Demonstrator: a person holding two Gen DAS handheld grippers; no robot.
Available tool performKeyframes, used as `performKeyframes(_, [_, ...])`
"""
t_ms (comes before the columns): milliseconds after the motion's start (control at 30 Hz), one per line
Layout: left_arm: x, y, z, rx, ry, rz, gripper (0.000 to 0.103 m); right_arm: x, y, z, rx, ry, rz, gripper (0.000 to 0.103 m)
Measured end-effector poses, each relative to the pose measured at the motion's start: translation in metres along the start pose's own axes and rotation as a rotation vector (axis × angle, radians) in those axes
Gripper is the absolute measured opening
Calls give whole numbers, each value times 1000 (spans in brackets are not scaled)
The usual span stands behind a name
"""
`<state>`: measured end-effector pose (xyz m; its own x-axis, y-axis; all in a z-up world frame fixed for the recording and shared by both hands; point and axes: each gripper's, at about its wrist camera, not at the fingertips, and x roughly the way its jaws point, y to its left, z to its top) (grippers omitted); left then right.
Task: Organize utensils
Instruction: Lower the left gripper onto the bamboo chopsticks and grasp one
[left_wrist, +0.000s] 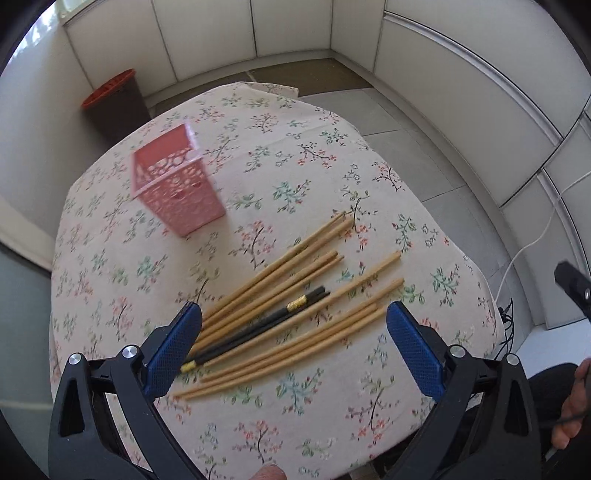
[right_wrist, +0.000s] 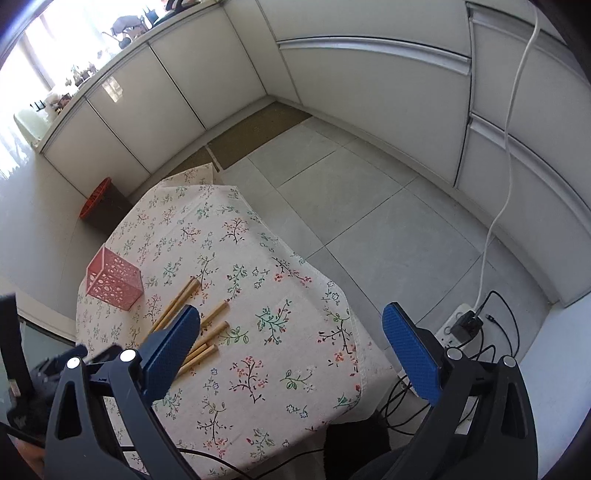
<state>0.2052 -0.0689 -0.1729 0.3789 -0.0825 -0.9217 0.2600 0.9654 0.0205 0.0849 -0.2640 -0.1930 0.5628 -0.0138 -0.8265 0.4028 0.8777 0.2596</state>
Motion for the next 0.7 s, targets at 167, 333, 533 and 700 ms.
performKeyframes(167, [64, -4, 54, 15, 174, -46, 86, 24, -9, 4, 35, 77, 37, 96])
performKeyframes(333, [110, -4, 83, 27, 295, -51, 65, 37, -10, 6, 45, 124, 35, 96])
performKeyframes(533, [130, -5, 90, 77, 327, -46, 53, 47, -12, 5, 68, 172, 45, 96])
performKeyframes(700, [142, -6, 84, 111, 345, -27, 44, 51, -6, 3, 43, 187, 39, 96])
